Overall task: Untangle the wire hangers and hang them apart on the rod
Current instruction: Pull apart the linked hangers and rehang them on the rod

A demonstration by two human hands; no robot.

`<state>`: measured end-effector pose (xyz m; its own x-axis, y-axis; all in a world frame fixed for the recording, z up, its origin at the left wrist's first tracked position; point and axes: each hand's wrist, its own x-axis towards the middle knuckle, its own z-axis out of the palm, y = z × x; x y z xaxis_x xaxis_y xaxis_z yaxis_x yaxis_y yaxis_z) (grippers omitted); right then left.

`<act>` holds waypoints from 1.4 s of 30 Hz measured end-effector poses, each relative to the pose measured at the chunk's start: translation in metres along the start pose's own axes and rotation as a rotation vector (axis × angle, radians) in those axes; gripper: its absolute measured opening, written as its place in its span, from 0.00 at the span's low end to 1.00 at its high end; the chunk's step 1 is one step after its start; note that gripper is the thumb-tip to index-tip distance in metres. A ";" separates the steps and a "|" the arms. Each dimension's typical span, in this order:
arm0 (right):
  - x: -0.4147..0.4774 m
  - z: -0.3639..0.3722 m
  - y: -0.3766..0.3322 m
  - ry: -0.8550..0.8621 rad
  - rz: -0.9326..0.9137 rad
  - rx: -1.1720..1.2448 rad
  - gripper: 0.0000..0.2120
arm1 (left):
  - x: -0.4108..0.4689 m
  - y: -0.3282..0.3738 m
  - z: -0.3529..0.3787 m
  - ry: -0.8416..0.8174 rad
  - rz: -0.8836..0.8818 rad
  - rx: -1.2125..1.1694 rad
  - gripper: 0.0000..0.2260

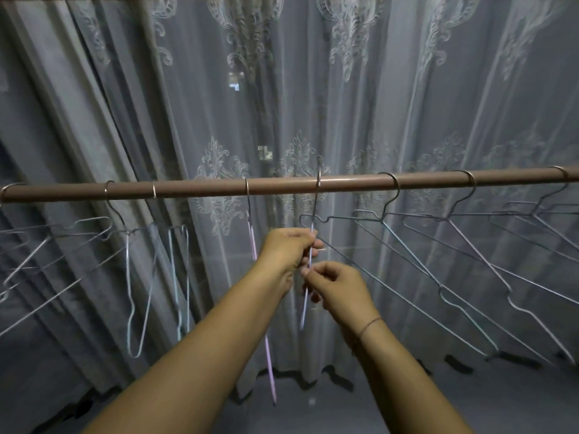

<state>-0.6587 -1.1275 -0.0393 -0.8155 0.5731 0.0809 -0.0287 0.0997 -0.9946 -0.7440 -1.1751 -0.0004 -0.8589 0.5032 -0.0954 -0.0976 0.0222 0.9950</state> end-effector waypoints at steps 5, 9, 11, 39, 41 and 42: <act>0.019 -0.007 -0.010 0.027 -0.001 0.039 0.09 | 0.019 0.013 0.005 0.075 -0.032 -0.059 0.11; 0.023 -0.017 0.000 -0.011 0.084 0.036 0.06 | 0.027 0.005 0.003 0.106 -0.089 -0.022 0.07; 0.023 -0.023 0.010 -0.013 0.104 0.026 0.07 | 0.025 -0.006 0.002 0.117 -0.105 0.005 0.09; 0.041 -0.073 0.055 -0.050 -0.330 -0.538 0.11 | -0.034 -0.082 -0.036 0.227 0.073 0.522 0.14; 0.041 -0.075 0.056 -0.046 -0.312 -0.513 0.10 | -0.039 -0.081 -0.039 0.224 0.096 0.528 0.12; 0.041 -0.076 0.056 -0.041 -0.306 -0.504 0.10 | -0.041 -0.081 -0.040 0.221 0.103 0.529 0.12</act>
<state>-0.6502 -1.0369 -0.0864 -0.8352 0.4269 0.3466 0.0040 0.6350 -0.7725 -0.7209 -1.2324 -0.0783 -0.9408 0.3346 0.0549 0.2074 0.4397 0.8739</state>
